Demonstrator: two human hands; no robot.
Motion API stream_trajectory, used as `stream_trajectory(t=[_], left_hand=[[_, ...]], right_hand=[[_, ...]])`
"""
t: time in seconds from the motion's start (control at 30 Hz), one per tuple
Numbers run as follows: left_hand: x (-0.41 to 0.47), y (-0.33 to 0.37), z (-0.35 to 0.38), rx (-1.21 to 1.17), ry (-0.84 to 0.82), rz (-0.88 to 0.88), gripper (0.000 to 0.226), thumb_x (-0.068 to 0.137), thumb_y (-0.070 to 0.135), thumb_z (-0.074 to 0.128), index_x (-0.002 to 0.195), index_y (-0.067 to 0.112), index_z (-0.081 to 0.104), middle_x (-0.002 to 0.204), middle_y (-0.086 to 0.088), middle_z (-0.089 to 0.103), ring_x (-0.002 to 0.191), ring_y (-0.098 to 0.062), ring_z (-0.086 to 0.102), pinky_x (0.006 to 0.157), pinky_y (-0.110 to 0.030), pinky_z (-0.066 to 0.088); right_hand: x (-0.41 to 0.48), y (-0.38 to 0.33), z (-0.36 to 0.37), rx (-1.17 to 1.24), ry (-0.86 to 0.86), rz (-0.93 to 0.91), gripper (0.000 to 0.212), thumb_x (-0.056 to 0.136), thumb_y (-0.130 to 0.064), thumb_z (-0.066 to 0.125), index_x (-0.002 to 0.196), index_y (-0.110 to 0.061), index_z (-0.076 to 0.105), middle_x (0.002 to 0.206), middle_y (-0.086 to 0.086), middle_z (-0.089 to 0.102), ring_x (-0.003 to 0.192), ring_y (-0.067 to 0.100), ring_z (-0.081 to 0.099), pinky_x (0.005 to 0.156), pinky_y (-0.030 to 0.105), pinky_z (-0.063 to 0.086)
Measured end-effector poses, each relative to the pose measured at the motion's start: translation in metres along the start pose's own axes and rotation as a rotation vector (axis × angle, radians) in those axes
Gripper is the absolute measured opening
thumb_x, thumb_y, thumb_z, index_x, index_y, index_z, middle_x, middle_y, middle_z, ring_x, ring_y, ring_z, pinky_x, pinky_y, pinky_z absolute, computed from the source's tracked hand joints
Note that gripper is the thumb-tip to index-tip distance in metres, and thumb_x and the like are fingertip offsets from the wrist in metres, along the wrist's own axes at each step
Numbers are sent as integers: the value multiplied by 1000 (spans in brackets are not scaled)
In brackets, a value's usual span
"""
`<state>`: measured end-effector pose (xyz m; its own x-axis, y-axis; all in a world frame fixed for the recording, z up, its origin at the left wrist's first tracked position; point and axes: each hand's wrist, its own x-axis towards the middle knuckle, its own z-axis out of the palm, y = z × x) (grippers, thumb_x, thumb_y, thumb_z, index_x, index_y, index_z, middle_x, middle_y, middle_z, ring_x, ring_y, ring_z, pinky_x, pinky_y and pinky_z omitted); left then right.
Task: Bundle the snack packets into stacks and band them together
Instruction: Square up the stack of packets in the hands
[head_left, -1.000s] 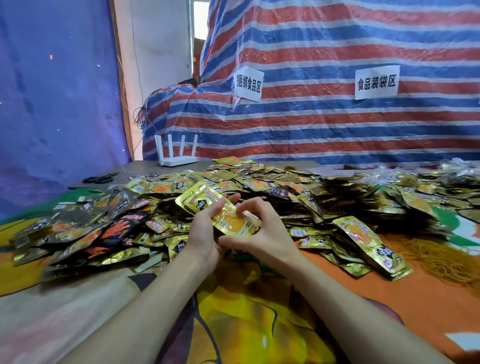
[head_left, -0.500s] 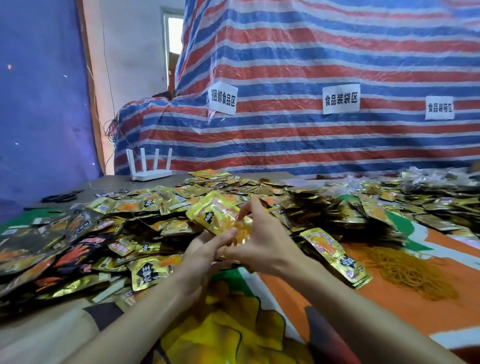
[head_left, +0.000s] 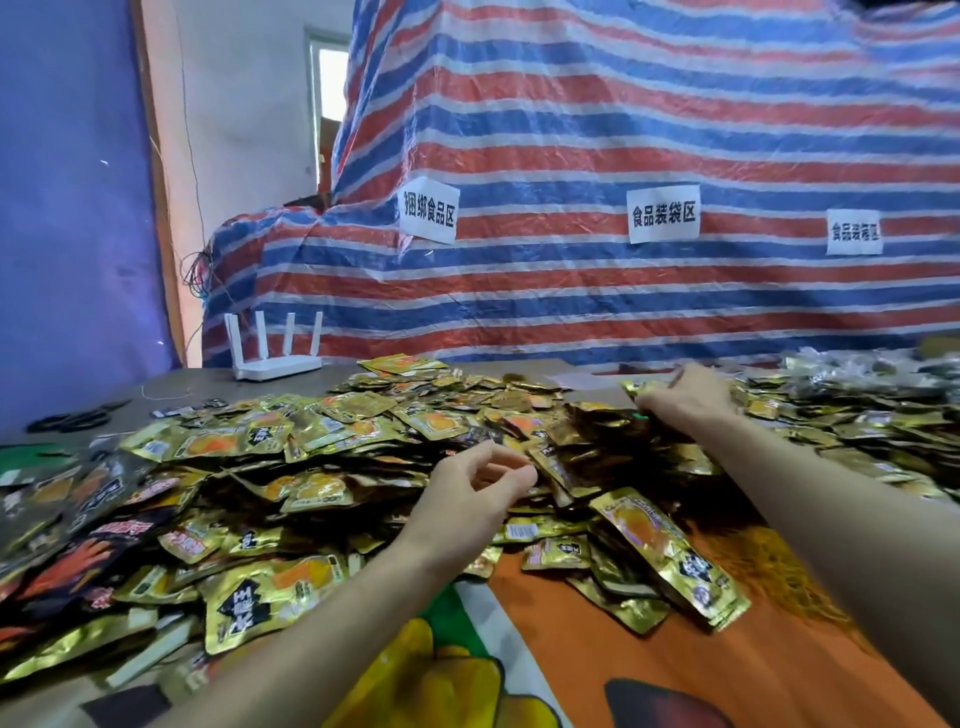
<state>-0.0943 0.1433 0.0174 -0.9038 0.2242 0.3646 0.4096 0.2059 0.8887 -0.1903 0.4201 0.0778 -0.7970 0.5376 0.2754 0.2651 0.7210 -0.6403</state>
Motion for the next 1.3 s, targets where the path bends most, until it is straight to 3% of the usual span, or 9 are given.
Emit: stream_trajectory(t=[0.13,0.27,0.4,0.57,0.63,0.7,0.8,1.07,1.3], left_hand=[[10,5,10,-55,17,43,8,96,27,64,94,27,72,100,3,72,86,-3,68,65,-8,47],[10,7,11,-43,19,38,10,97,26,63,95,25,73,101,1,73,86,-5,69,63,-6,46],[2,7,-8,43,67,48,10,97,23,63,94,25,73,99,1,73,90,-7,67,64,-5,44],[-11,-1,-71,457,83,2,6,93,22,68,96,26,66,99,5,66,90,-9,62,74,-24,52],[-18,-5,-101,697,26,-94,19,88,27,72,104,27,63,106,4,63,95,-12,60,86,-34,53],[-28,-7,-126,921,-70,-199,37,83,40,75,115,29,59,114,6,58,100,-14,58,92,-40,53],[-45,-15,-146,1070,-148,-288,52,78,53,76,119,31,53,116,8,53,104,-14,57,91,-40,52],[-33,-51,-138,1291,235,29,61,84,37,63,140,25,43,138,2,45,129,-20,41,108,-39,34],[-2,-80,-112,1354,289,-39,50,92,46,58,140,37,47,135,11,53,124,-17,50,107,-42,25]], right_hand=[[7,14,16,-37,-53,4,52,89,-61,63,100,-11,69,115,16,66,122,40,54,109,51,39],[5,11,12,-90,-59,-54,58,99,-58,43,107,-6,68,114,16,67,114,38,57,110,53,40],[-11,1,3,-184,43,-69,58,103,-53,30,127,-10,61,137,21,56,134,43,42,117,58,24],[-54,-41,-5,0,350,-457,39,98,-37,50,121,-8,60,123,18,60,118,37,49,103,51,36],[-83,-64,3,171,224,-680,26,95,-30,59,114,-12,61,109,8,64,104,26,57,93,45,48],[-115,-83,17,191,-117,-787,23,93,-28,65,113,-19,61,102,-2,64,94,17,63,85,41,56],[-150,-100,54,-28,-455,-844,46,87,-32,69,131,-28,56,125,2,62,109,19,60,92,39,53],[-176,-117,139,-127,-509,-688,76,81,-22,63,152,-34,36,147,8,42,140,33,32,112,52,30],[-174,-111,166,42,-389,-549,55,87,-40,55,142,-36,54,148,1,43,139,24,31,110,46,25]])
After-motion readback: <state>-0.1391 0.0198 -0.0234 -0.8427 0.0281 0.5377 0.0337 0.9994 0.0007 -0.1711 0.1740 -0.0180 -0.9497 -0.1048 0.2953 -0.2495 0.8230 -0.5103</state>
